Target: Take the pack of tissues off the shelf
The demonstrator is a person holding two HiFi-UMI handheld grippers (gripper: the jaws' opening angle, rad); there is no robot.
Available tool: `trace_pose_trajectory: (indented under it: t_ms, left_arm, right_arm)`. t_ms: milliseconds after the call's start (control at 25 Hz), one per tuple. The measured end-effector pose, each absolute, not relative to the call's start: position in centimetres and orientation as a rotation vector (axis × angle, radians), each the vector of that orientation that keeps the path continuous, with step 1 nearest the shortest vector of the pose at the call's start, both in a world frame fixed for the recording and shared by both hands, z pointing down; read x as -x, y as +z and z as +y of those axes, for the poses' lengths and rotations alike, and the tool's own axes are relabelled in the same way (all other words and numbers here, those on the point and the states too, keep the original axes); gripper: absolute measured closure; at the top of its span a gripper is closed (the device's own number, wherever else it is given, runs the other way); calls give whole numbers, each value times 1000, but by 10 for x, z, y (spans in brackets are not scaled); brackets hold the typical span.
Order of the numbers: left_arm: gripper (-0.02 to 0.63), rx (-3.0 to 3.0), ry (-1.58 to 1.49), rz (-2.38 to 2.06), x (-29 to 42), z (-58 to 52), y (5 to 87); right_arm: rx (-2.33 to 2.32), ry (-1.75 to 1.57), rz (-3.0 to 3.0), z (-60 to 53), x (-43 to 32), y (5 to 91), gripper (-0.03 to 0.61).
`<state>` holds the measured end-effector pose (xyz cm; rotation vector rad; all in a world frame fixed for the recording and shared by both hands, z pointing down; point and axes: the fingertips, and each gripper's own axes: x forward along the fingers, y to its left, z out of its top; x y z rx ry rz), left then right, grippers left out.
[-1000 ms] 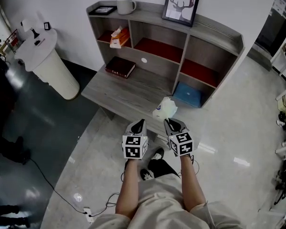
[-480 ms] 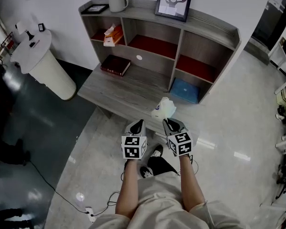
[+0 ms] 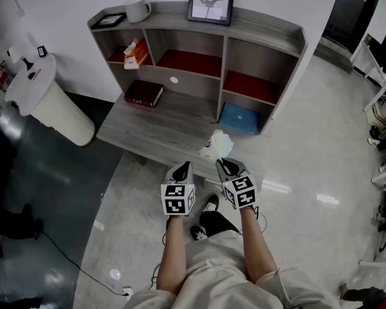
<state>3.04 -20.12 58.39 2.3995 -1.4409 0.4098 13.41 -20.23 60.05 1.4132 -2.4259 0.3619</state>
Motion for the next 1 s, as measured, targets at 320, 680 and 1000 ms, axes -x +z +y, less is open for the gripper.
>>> trace_pose_trajectory:
  t_ms: [320, 680, 1000]
  left_arm:
    - [604, -2377, 410, -1451, -19, -204, 587]
    - [604, -2360, 388, -1457, -13, -204, 590]
    - [604, -2354, 390, -1452, -14, -204, 595]
  right_arm:
    - [-1381, 363, -2432, -203, -119, 604, 537]
    - [-1323, 354, -2437, -202, -106, 608, 537]
    - [-1310, 356, -2417, -200, -111, 610, 537]
